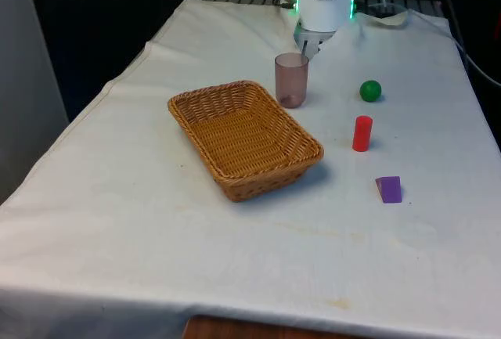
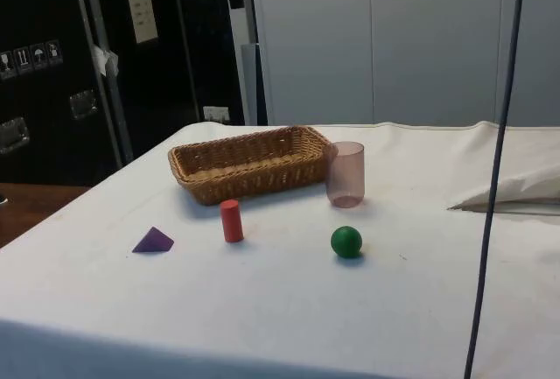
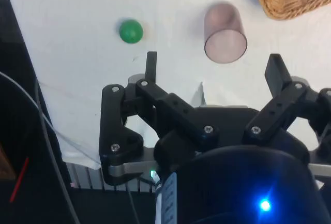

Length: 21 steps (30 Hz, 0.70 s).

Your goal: Pick up the triangular block and place it into the basket.

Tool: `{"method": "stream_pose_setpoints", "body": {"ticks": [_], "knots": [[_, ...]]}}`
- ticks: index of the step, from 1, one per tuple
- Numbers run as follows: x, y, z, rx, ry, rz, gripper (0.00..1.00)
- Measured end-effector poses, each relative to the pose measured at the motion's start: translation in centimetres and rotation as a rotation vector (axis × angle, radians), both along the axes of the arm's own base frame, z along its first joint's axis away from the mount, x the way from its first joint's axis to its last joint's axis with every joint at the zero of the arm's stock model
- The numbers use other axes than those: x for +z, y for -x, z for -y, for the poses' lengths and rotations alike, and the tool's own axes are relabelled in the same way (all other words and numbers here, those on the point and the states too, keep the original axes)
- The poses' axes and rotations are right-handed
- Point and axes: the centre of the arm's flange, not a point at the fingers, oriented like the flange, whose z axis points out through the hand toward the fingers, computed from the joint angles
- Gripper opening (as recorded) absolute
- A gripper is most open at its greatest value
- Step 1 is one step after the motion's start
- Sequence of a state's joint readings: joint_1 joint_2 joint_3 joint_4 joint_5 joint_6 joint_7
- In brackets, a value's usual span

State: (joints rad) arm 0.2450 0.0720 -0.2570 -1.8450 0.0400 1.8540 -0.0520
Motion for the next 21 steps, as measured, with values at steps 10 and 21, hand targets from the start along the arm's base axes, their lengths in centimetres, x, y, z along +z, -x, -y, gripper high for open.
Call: {"method": "stream_pose_setpoints", "body": {"ticks": [10, 21], "knots": [[-1.2, -3.2, -1.7, -0.001, 0.010, 0.003, 1.00], [-2.3, -4.1, -4.5, -0.013, 0.011, 0.024, 1.00]]}}
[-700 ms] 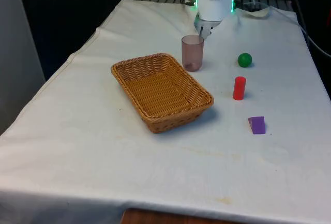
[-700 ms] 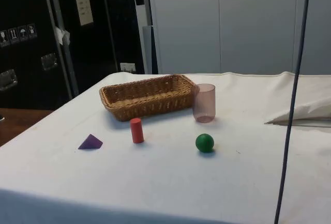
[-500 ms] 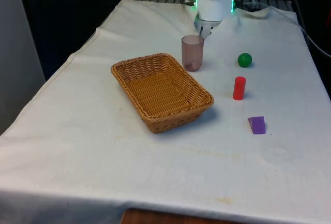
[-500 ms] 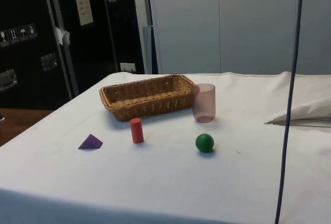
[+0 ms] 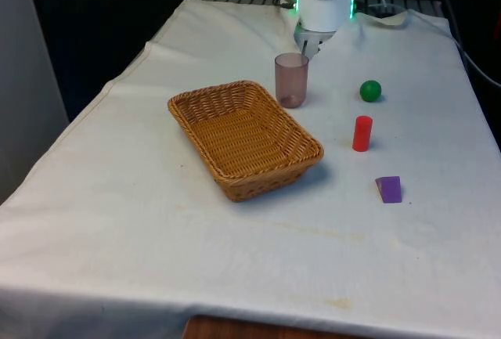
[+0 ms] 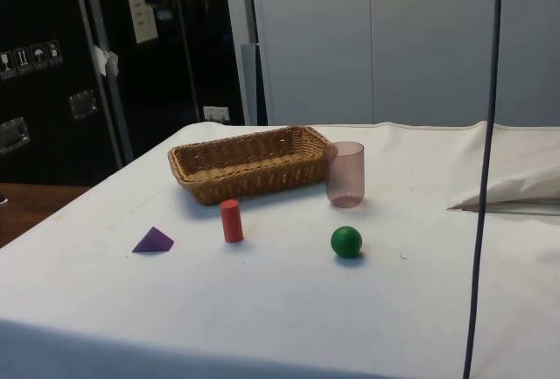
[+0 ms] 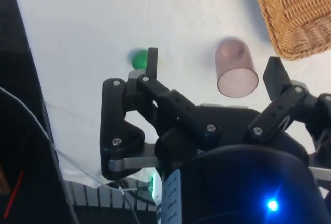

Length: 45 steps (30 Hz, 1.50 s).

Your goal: Pick up the triangular block and place it into the basket.

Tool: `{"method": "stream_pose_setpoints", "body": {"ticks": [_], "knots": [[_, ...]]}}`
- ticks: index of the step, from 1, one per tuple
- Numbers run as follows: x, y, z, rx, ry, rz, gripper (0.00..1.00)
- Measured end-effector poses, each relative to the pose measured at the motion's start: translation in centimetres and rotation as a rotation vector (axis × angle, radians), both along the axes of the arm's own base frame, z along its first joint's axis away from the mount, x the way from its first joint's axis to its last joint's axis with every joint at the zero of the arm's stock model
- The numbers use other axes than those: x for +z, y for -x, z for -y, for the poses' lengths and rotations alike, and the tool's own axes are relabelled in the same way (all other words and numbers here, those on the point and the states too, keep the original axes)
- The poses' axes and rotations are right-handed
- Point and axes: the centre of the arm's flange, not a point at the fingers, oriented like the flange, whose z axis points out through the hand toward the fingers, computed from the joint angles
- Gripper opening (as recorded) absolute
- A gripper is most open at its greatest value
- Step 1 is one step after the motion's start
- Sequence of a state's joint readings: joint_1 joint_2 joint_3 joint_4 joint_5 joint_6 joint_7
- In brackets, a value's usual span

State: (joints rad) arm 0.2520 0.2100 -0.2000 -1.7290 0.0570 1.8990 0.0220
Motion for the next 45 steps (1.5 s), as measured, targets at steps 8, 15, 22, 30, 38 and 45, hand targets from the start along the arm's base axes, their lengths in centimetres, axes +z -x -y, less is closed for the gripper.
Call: {"method": "stream_pose_setpoints", "body": {"ticks": [8, 15, 22, 30, 38, 45], "knots": [[-0.9, 0.1, -2.0, 0.008, -0.007, 0.029, 1.00], [-2.5, 0.3, -2.7, 0.030, -0.010, 0.050, 1.00], [-4.7, 0.6, -3.8, 0.076, -0.014, 0.081, 1.00], [-6.6, 0.5, -5.0, 0.116, -0.002, 0.103, 1.00], [-7.9, 0.3, -5.9, 0.133, -0.002, 0.137, 1.00], [-10.5, -0.3, -6.7, 0.138, -0.002, 0.152, 1.00]]}}
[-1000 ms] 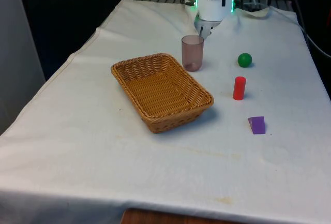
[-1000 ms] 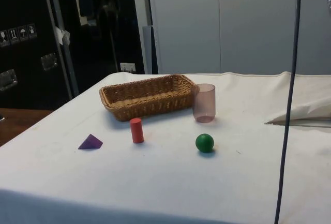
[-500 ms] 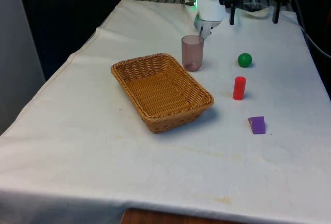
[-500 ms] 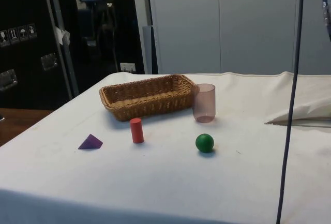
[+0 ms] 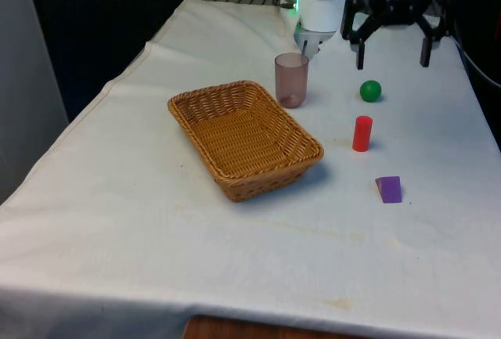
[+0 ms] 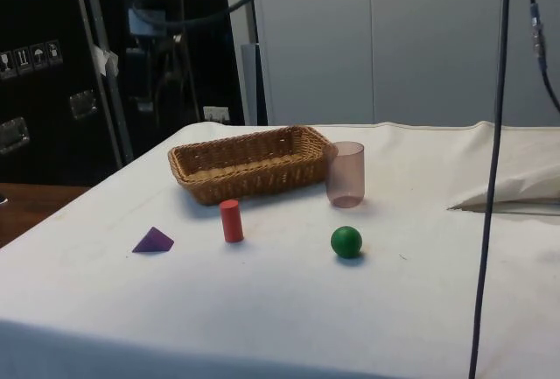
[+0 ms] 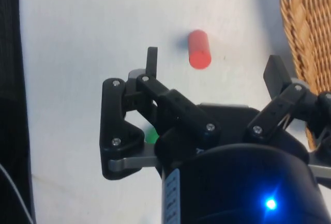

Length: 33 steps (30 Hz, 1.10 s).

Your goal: Pick up the triangular block and place it into the basket.

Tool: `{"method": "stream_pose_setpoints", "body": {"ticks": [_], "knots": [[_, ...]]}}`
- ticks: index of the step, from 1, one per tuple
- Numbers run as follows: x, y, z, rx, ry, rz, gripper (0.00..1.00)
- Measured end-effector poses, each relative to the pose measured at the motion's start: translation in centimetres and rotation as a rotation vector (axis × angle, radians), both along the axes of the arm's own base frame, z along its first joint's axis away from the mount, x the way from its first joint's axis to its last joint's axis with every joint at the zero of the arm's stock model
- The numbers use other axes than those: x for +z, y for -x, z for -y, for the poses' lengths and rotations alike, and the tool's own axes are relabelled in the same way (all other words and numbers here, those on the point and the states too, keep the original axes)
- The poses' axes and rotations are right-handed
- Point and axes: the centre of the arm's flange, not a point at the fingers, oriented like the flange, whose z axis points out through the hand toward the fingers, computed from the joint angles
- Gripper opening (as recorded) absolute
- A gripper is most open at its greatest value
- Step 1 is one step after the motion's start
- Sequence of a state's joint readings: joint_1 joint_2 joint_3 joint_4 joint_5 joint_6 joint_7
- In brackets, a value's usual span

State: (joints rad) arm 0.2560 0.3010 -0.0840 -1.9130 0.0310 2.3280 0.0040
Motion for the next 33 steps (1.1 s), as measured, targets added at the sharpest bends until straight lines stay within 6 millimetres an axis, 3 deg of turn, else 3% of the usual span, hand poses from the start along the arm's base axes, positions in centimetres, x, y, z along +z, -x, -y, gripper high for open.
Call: {"method": "stream_pose_setpoints", "body": {"ticks": [18, 33], "knots": [[-6.7, -3.4, -1.1, -0.028, 0.006, 0.011, 1.00], [-10.7, -4.2, -1.8, -0.060, 0.001, 0.015, 1.00]]}}
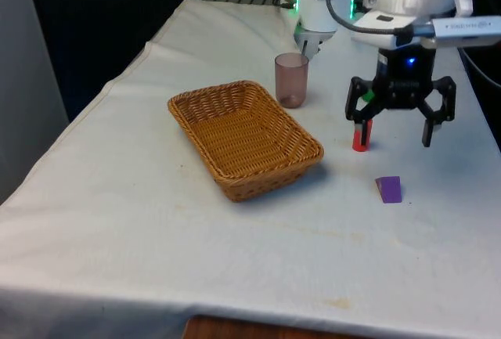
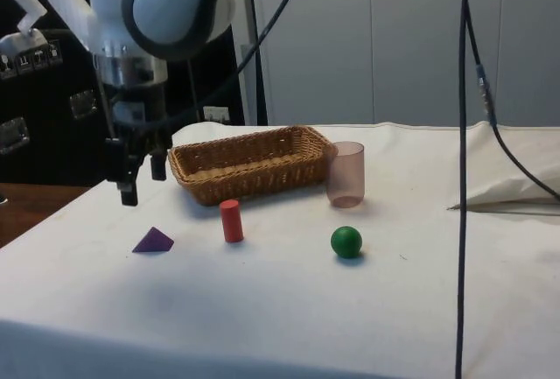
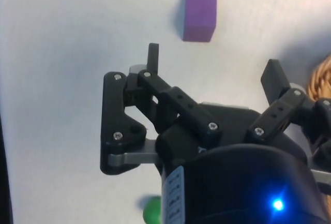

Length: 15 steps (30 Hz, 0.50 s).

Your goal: Pick up the triangular block and place it into the basket.

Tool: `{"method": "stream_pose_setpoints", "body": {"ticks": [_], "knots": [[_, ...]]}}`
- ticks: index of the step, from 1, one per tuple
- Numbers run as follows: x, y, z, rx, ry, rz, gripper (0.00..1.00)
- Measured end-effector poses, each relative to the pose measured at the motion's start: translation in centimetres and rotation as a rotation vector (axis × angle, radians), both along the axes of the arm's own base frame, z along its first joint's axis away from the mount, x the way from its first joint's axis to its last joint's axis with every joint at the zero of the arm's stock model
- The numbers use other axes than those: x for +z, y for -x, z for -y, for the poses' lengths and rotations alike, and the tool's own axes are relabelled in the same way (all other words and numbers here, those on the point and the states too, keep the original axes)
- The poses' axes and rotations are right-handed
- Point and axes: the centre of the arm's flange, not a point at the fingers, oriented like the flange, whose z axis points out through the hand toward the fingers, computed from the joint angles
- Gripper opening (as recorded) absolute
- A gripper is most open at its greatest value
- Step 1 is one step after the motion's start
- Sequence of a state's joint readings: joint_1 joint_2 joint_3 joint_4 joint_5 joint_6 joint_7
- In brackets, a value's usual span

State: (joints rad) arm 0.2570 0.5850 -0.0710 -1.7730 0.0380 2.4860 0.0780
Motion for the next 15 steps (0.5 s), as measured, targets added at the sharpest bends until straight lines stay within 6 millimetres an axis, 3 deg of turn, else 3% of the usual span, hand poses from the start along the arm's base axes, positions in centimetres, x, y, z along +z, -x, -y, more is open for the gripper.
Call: {"method": "stream_pose_setpoints", "body": {"ticks": [15], "knots": [[-2.9, -0.4, -1.1, -0.004, -0.006, 0.005, 1.00]]}}
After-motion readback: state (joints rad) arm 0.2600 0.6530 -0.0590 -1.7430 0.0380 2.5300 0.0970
